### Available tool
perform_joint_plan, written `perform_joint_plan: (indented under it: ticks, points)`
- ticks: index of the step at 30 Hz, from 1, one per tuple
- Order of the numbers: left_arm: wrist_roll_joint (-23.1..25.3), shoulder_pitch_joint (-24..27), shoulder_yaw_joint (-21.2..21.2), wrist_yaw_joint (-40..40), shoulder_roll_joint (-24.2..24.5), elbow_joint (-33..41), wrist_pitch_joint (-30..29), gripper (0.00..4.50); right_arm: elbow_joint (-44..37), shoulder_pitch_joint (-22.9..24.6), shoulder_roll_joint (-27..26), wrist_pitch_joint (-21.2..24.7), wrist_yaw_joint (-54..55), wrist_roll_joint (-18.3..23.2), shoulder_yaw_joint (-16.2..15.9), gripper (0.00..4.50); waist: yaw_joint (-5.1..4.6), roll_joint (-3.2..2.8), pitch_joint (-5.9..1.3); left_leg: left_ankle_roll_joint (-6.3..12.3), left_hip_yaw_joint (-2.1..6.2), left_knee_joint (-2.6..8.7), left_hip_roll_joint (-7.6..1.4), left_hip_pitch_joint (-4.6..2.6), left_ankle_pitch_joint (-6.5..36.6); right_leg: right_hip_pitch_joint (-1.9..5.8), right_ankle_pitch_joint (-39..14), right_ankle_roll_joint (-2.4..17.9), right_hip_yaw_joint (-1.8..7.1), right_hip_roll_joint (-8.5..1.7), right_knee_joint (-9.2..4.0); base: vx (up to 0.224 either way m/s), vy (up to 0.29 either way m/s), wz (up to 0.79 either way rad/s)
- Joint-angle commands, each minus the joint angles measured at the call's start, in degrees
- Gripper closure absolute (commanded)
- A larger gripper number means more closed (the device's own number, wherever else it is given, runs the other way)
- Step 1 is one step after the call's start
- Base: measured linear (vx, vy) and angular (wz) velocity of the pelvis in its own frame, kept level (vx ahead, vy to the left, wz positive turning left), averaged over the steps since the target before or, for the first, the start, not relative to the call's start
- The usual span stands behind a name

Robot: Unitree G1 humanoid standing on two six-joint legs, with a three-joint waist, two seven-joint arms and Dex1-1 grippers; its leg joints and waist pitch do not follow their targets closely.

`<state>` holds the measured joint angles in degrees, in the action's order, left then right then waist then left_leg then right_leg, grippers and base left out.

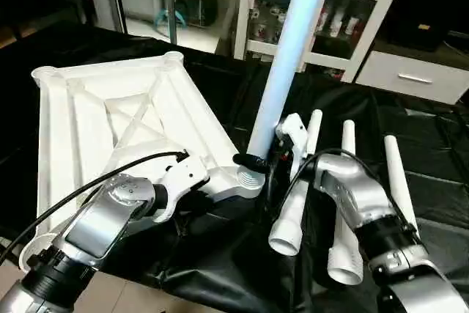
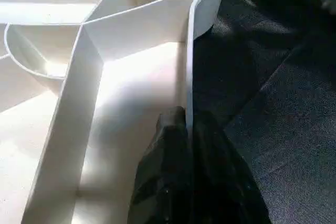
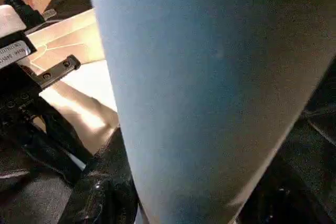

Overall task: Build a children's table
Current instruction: Insert table leg to table base

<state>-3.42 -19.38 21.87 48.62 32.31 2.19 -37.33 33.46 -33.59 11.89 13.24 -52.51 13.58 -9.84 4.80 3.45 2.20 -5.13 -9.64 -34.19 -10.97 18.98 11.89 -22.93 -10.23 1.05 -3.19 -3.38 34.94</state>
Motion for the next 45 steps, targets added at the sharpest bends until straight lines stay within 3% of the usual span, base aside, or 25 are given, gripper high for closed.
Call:
perform_joint_plan:
  ticks: [1, 5, 10, 13, 14, 16, 17, 18, 19, 22, 24, 26, 27, 30, 31, 33, 34, 36, 37, 39, 41, 42, 43, 45]
  points:
    - [0.2, 0.25, -0.81, 0.19, 0.63, -0.37, 0.04, 4.5, 9.14, 3.15, 3.52, 8.43, 3.11, -3.15, 0.2, 2.62, -0.35, -1.24, -1.51, -1.11, 1.61, 5.5, -2.0, -0.23, 25.83, 0.54, -35.91, 3.96, 2.38, -4.7, -6.58, 0.0, 0.0, 0.0]
    - [0.18, 0.37, -0.84, 0.17, 0.61, -0.19, 0.01, 4.5, 8.78, 3.6, 3.13, 7.23, 3.7, -3.6, -0.17, 2.62, -0.37, -1.07, -1.5, -1.07, 1.72, 5.46, -1.97, -0.44, 26.77, 0.3, -38.15, 2.79, 2.24, -4.74, -6.91, 0.0, 0.0, 0.0]
    - [0.28, 0.81, -1.11, -0.41, 0.83, -0.06, -0.01, 4.5, 6.32, 4.83, 2.4, 1.65, 3.63, -4.57, -0.7, 2.62, -0.4, -1.13, -1.52, -1.02, 1.76, 5.58, -2.04, -0.36, 27.12, 0.28, -37.26, 3.0, 2.22, -4.75, -6.9, 0.0, 0.0, 0.0]
    - [0.04, 0.91, -1.94, -1.18, 0.38, -0.49, -0.09, 4.5, 6.71, 4.6, 1.75, 0.01, 5.58, -4.16, 0.33, 2.62, -0.45, -1.18, -1.45, -0.97, 1.79, 5.62, -2.03, -0.38, 27.4, 0.2, -37.68, 2.92, 2.2, -4.74, -6.98, 0.0, 0.0, 0.0]
    - [-0.18, 0.6, -2.63, -2.19, -0.47, -0.83, -0.9, 4.5, 7.83, 3.85, 0.68, -0.76, 9.14, -3.8, 2.01, 2.62, -0.49, -1.16, -1.4, -0.94, 1.79, 5.65, -2.01, -0.37, 27.66, 0.14, -38.06, 2.79, 2.17, -4.74, -7.07, 0.0, 0.0, 0.0]
    - [-0.16, 0.19, -3.09, -3.42, -1.45, -1.11, -1.68, 4.5, 8.99, 3.21, -0.2, -1.27, 12.25, -3.72, 3.18, 2.62, -1.07, -1.22, -1.33, -1.56, 2.01, 5.84, -1.99, -0.28, 28.3, 0.23, -38.77, 2.64, 1.82, -4.71, -7.18, 0.0, 0.0, 0.0]
    - [-0.17, -0.33, -3.54, -4.75, -2.66, -1.38, -2.66, 4.5, 10.11, 2.66, -0.94, -1.78, 14.98, -3.79, 4.03, 2.62, -1.2, -1.02, -1.43, -1.58, 2.13, 5.84, -1.99, -0.27, 28.51, 0.42, -38.77, 2.49, 1.58, -4.75, -7.21, 0.0, 0.0, 0.0]
    - [-0.17, -0.67, -3.83, -5.63, -3.46, -1.55, -3.29, 4.5, 10.82, 2.33, -1.39, -2.12, 16.64, -3.86, 4.51, 2.62, -1.65, -1.24, -1.51, -1.83, 2.32, 6.02, -2.08, -0.08, 28.67, 0.69, -37.58, 2.83, 1.43, -4.85, -7.12, 0.0, 0.0, 0.0]
    - [-0.43, -1.92, -4.76, -8.71, -6.86, -1.81, -5.6, 4.5, 13.8, 0.87, -3.03, -3.36, 22.77, -4.37, 5.59, 2.62, -2.06, -1.01, -1.49, -1.84, 2.34, 6.09, -2.02, 0.19, 28.01, 0.92, -36.87, 2.92, 1.26, -4.88, -7.23, 0.0, 0.0, 0.0]
    - [-0.4, -3.35, -5.37, -11.9, -10.45, -2.14, -7.94, 4.5, 17.19, -1.17, -5.04, -4.29, 28.56, -4.27, 6.84, 2.62, -2.8, -1.13, -1.46, -1.75, 2.52, 6.0, -1.91, -0.03, 28.99, 1.06, -37.74, 2.73, 0.68, -5.1, -7.71, 0.0, 0.0, 0.0]
    - [-0.09, -4.87, -5.89, -14.73, -13.32, -3.2, -9.31, 4.5, 19.55, -3.1, -6.93, -4.74, 32.11, -3.38, 7.95, 2.62, -3.19, -0.82, -1.32, -1.25, 2.53, 6.04, -1.83, 0.21, 28.62, 1.02, -37.69, 2.51, 0.63, -5.15, -7.9, 0.0, 0.0, 0.0]
    - [0.87, -7.69, -6.83, -19.36, -17.87, -5.77, -10.19, 4.5, 22.99, -6.21, -9.9, -5.37, 38.65, -3.01, 9.14, 2.62, -3.44, -0.75, -1.19, -1.07, 2.35, 5.65, -1.54, -0.46, 29.52, 0.39, -39.6, 1.64, 0.31, -5.02, -8.44, 0.0, 0.0, 0.0]
    - [1.18, -9.01, -7.22, -21.35, -19.95, -6.96, -10.27, 4.5, 24.45, -7.49, -11.12, -5.8, 41.15, -2.94, 9.46, 2.62, -3.53, -0.39, -1.35, -1.08, 2.39, 5.59, -1.54, -0.67, 29.5, 0.46, -39.46, 1.3, 0.05, -5.06, -8.62, 0.0, 0.0, 0.0]
    - [1.74, -11.28, -7.68, -24.56, -23.49, -8.92, -10.05, 4.5, 27.2, -9.82, -13.02, -6.95, 45.55, -3.0, 9.87, 2.62, -3.28, -0.53, -1.73, -0.51, 2.36, 6.11, -1.93, 0.32, 25.71, 1.54, -32.17, 2.67, 0.13, -5.46, -7.93, 0.0, 0.0, 0.0]
    - [1.68, -11.89, -8.1, -25.87, -24.91, -9.26, -9.93, 4.5, 28.08, -10.61, -13.71, -7.62, 47.17, -3.14, 10.08, 2.62, -2.92, -0.17, -1.83, -0.34, 2.01, 6.11, -2.0, 0.27, 23.97, 1.4, -29.12, 3.62, 0.17, -5.52, -7.65, 0.0, 0.0, 0.0]
    - [1.57, -12.83, -8.56, -28.07, -27.5, -9.26, -10.08, 4.5, 29.53, -12.23, -15.17, -8.77, 49.3, -3.49, 10.3, 2.62, -2.79, -0.03, -1.91, -0.29, 1.7, 6.06, -2.0, 0.31, 22.12, 1.33, -26.81, 4.66, 0.38, -5.64, -7.22, 0.0, 0.0, 0.0]
    - [1.55, -12.9, -8.73, -28.85, -28.26, -9.04, -10.28, 4.5, 30.15, -12.81, -15.58, -9.44, 50.11, -3.41, 10.62, 2.62, -2.48, 0.05, -2.17, -0.22, 1.37, 6.05, -2.2, 0.57, 18.33, 1.56, -21.7, 6.29, 0.68, -5.72, -6.47, 0.0, 0.0, 0.0]
    - [1.68, -12.98, -8.89, -29.39, -28.78, -9.04, -10.54, 4.5, 31.01, -13.37, -15.85, -10.1, 50.77, -3.46, 11.05, 2.62, -2.3, -0.01, -2.41, 0.17, 1.08, 5.99, -2.33, 1.01, 14.37, 1.86, -16.11, 7.5, 0.75, -5.43, -5.52, 0.0, 0.0, 0.0]
    - [1.95, -12.82, -8.87, -29.73, -29.04, -9.17, -10.97, 4.5, 32.35, -14.33, -16.29, -11.12, 51.04, -2.97, 12.28, 2.62, -2.16, 0.35, -2.51, 0.63, 0.64, 5.68, -2.21, 0.89, 13.04, 1.78, -14.89, 7.91, 0.81, -5.47, -5.39, 0.0, 0.0, 0.0]
    - [2.08, -12.74, -8.91, -29.77, -28.93, -9.41, -11.06, 4.5, 32.86, -14.73, -16.42, -11.52, 50.85, -2.82, 12.72, 2.62, -2.1, 0.48, -2.57, 1.16, 0.24, 5.42, -2.04, 0.79, 12.33, 1.53, -14.48, 8.36, 0.87, -5.39, -5.31, 0.075, -0.031, 0.08]
    - [2.34, -12.8, -9.17, -29.97, -28.54, -9.88, -10.99, 4.5, 33.16, -15.07, -16.49, -11.92, 50.32, -2.54, 13.17, 2.62, -1.88, 0.59, -3.0, 2.08, 0.09, 5.12, -1.96, 1.18, 8.48, 2.05, -9.99, 9.21, 0.88, -5.44, -4.36, 0.068, -0.037, 0.05]
    - [2.37, -12.85, -9.29, -29.99, -28.4, -10.04, -10.94, 4.5, 33.28, -15.17, -16.47, -12.1, 50.17, -2.56, 13.19, 2.62, -1.63, 0.66, -3.33, 2.95, -0.05, 4.79, -1.79, 1.28, 4.6, 2.31, -5.03, 9.96, 0.89, -5.38, -3.67, 0.0, 0.0, 0.0]
    - [2.39, -12.83, -9.51, -29.82, -27.9, -10.14, -10.94, 4.5, 33.3, -15.24, -16.27, -12.77, 49.13, -3.0, 12.71, 2.62, -1.52, 0.75, -3.23, 4.13, -0.2, 4.56, -1.62, 1.56, 2.26, 2.4, -1.68, 10.72, 0.97, -5.27, -3.35, 0.0, 0.0, 0.0]
    - [2.37, -12.77, -9.6, -29.7, -27.65, -10.1, -10.97, 4.5, 33.27, -15.24, -16.14, -13.16, 48.49, -3.32, 12.35, 2.62, -1.35, 0.78, -3.05, 4.85, -0.28, 4.52, -1.63, 1.5, 2.25, 2.33, -1.66, 11.22, 1.01, -5.29, -3.34, 0.0, 0.0, 0.0]
